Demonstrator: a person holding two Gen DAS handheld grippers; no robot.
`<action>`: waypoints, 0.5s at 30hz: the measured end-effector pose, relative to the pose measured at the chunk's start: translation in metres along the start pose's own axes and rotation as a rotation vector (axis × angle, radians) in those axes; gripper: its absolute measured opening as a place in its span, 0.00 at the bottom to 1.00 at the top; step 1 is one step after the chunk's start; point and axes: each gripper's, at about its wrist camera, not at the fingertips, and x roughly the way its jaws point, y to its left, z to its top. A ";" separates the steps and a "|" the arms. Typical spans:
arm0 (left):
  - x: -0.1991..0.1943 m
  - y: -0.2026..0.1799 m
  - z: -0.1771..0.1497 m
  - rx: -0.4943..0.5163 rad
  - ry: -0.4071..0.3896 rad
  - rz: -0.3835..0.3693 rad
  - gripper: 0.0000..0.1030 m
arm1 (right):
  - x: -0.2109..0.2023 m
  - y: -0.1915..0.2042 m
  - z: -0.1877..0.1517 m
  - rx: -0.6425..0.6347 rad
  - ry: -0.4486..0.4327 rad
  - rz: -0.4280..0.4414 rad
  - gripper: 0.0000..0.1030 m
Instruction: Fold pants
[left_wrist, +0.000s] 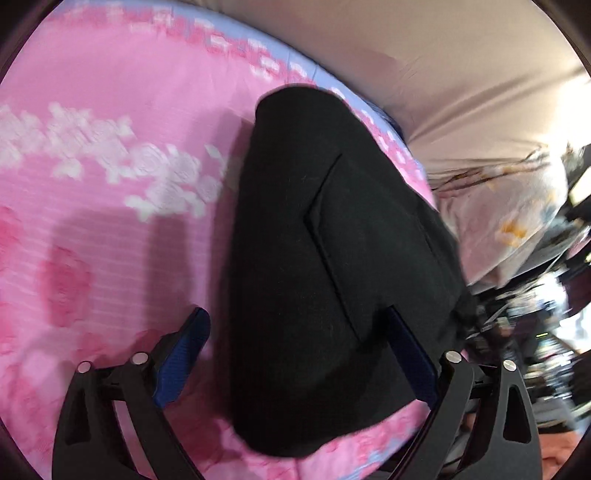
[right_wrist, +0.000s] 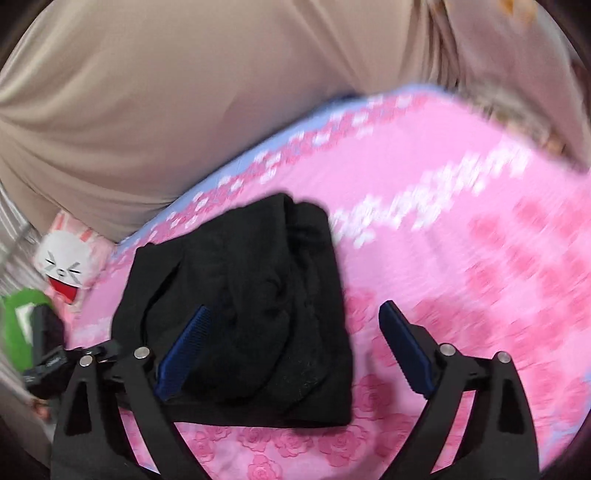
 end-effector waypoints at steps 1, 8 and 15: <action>0.002 -0.001 0.004 0.011 0.001 -0.011 0.84 | 0.007 -0.002 -0.003 0.017 0.021 0.026 0.72; -0.049 -0.014 0.019 0.107 -0.105 0.006 0.23 | -0.004 0.054 -0.005 -0.082 -0.022 0.066 0.49; -0.080 0.035 0.004 0.084 -0.145 0.230 0.33 | 0.021 0.090 -0.035 -0.215 0.017 -0.040 0.68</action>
